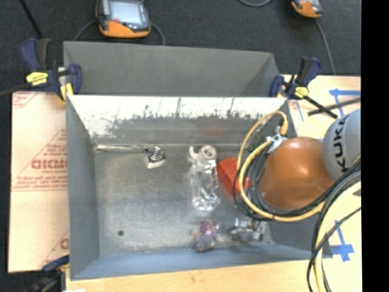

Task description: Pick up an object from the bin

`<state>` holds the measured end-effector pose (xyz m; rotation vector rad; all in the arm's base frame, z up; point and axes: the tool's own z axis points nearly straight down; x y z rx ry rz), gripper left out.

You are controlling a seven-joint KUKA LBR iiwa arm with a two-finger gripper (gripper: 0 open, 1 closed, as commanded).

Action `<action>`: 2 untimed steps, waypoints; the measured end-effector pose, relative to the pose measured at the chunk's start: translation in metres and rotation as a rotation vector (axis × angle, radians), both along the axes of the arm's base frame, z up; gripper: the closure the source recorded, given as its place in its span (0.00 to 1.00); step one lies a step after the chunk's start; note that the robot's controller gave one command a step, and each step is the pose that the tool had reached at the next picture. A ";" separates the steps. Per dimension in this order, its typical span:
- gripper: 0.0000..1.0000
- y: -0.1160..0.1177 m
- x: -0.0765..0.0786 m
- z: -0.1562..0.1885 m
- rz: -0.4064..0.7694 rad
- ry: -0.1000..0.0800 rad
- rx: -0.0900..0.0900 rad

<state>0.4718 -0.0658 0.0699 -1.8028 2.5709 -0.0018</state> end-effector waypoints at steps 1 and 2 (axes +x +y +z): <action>0.00 0.000 0.000 0.000 0.002 -0.001 0.000; 0.00 0.071 0.023 0.088 0.185 -0.006 0.002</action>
Offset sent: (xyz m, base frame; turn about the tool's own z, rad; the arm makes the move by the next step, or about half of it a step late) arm 0.0000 0.0000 0.0000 0.0000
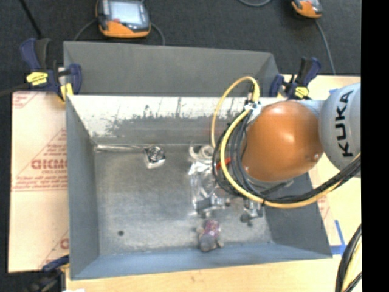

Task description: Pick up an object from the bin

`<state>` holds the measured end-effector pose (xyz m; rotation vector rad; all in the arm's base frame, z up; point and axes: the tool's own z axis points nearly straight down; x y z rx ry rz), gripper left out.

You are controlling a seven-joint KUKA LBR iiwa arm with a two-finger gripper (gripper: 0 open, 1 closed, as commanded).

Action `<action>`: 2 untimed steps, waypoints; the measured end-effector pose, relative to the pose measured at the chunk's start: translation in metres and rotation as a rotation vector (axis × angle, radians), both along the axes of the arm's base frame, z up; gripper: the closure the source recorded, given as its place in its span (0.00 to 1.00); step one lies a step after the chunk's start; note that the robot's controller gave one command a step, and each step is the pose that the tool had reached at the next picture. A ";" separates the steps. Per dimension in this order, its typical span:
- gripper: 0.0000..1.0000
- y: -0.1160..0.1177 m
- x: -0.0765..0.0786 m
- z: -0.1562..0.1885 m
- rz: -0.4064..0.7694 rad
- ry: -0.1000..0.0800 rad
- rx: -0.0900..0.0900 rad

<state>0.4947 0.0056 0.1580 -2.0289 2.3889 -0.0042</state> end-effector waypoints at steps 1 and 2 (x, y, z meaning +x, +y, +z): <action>0.00 -0.013 0.016 -0.015 -0.136 0.003 0.001; 0.00 0.005 -0.019 -0.078 0.061 0.011 0.000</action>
Offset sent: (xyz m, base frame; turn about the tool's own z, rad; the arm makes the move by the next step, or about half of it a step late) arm 0.0150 -0.0125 -0.0145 0.1361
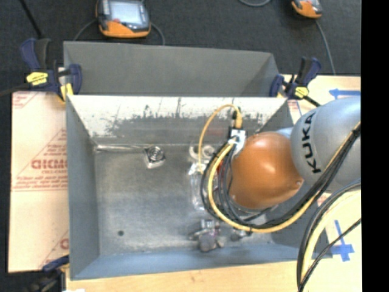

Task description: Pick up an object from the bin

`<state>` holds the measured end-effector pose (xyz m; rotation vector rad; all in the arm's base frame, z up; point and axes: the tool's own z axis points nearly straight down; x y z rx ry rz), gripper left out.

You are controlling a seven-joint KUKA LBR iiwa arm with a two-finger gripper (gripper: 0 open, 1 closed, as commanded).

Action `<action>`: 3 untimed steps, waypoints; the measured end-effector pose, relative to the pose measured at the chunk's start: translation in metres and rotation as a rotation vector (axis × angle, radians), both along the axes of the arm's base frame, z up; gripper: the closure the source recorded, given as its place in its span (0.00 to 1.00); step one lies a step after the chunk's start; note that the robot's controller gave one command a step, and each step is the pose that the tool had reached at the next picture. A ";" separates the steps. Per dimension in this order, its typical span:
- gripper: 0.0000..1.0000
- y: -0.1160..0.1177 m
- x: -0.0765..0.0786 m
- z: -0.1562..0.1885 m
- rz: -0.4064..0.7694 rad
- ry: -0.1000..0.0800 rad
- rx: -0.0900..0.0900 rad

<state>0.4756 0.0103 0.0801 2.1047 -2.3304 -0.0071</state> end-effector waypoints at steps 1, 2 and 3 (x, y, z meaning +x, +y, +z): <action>0.00 0.012 -0.001 -0.010 0.349 -0.006 0.001; 1.00 0.012 -0.001 -0.010 0.347 -0.007 0.001; 1.00 0.005 0.005 0.161 0.325 -0.013 -0.002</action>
Offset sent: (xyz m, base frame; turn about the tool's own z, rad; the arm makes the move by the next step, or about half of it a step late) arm -0.0013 0.0117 -0.0101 -0.3491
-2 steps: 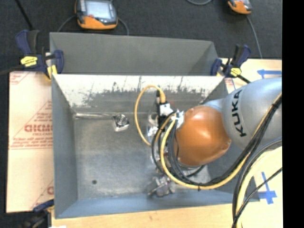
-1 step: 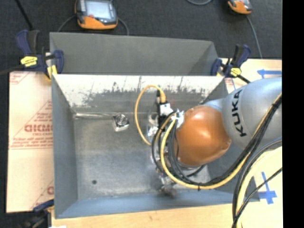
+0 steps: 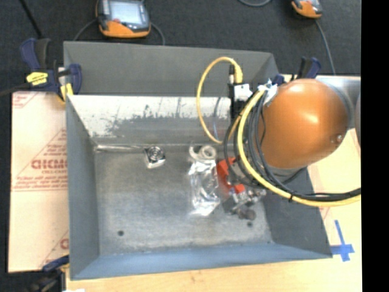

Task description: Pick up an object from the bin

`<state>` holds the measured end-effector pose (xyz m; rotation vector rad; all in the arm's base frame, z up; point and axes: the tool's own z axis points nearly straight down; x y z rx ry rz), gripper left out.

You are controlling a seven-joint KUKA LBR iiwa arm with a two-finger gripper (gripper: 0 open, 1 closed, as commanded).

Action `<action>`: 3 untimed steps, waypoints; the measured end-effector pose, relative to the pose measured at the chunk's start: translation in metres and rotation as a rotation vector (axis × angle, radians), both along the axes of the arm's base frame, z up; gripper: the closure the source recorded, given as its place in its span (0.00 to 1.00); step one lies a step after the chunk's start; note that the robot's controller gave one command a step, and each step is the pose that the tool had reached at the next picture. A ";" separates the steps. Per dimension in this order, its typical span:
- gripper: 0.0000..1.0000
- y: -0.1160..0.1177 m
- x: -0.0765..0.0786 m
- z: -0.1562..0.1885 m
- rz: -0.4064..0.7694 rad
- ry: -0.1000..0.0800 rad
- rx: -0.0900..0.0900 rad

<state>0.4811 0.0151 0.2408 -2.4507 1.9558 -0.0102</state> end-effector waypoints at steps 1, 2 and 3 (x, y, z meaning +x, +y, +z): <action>1.00 -0.025 0.065 -0.053 -0.064 0.006 0.003; 1.00 -0.024 0.075 0.072 -0.059 -0.002 0.001; 1.00 -0.067 0.040 -0.045 0.195 0.015 0.001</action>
Offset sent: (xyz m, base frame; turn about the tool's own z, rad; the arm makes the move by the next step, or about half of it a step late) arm 0.0623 -0.0232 -0.0503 0.0573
